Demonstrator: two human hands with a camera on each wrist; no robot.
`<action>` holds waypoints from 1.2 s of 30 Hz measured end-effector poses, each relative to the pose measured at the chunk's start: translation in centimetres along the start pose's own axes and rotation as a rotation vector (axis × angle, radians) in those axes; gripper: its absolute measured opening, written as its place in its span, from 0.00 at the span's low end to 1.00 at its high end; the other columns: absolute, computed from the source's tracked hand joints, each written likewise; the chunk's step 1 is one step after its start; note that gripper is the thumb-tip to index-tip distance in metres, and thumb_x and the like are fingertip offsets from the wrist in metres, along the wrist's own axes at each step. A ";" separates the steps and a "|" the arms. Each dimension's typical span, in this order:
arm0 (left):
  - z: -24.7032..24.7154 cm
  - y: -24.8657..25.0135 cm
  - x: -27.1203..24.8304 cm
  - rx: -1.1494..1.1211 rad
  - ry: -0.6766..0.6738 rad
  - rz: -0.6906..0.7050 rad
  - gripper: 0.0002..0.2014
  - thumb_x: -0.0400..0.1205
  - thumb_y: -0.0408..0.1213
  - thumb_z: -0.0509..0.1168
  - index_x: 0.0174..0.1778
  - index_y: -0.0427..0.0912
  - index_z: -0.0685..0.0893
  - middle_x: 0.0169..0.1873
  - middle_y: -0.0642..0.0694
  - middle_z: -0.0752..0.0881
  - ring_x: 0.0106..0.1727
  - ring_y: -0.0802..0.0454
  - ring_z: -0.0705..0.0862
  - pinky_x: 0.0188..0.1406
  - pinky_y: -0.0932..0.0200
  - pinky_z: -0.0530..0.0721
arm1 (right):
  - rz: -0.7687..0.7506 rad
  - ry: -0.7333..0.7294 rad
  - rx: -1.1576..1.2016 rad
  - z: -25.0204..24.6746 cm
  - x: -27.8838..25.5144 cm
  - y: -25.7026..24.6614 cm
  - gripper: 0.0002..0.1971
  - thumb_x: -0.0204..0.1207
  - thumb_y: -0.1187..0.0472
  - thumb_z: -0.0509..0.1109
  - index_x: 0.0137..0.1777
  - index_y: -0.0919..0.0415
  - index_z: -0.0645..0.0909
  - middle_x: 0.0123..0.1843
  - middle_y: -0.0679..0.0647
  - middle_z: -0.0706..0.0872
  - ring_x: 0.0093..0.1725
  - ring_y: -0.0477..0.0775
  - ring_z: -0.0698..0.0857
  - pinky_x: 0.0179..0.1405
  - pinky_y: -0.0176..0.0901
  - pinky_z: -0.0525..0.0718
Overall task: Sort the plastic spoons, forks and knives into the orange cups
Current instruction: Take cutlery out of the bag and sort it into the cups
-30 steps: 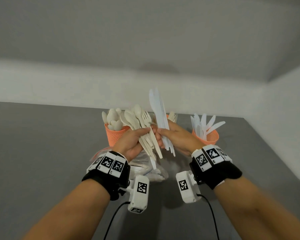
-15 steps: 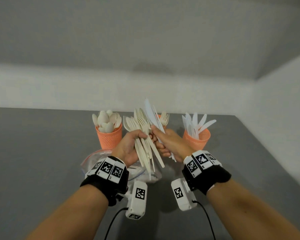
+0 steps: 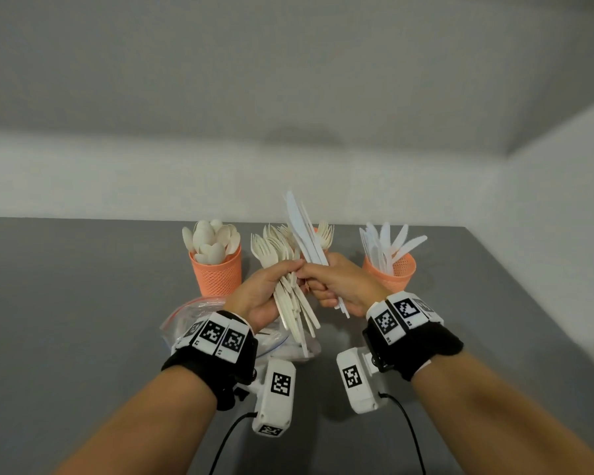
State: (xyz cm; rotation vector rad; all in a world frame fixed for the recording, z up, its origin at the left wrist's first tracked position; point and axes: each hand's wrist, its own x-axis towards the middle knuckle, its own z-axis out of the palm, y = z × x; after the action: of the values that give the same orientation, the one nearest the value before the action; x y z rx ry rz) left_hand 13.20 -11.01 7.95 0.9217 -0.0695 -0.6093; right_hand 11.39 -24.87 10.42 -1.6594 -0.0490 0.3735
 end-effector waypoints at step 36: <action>-1.3 0.9 1.7 -0.225 0.180 0.227 0.08 0.79 0.28 0.65 0.35 0.42 0.80 0.29 0.47 0.83 0.32 0.54 0.83 0.44 0.53 0.83 | -0.503 0.288 -0.401 -4.8 -0.1 1.5 0.15 0.69 0.63 0.76 0.54 0.60 0.78 0.44 0.53 0.80 0.41 0.46 0.79 0.41 0.27 0.76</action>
State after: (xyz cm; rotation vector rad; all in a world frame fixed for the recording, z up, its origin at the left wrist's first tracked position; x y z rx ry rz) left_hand 15.42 -10.57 7.46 0.7346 0.0547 -0.3147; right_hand 12.28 -29.72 9.31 -2.0047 -0.3368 -0.2762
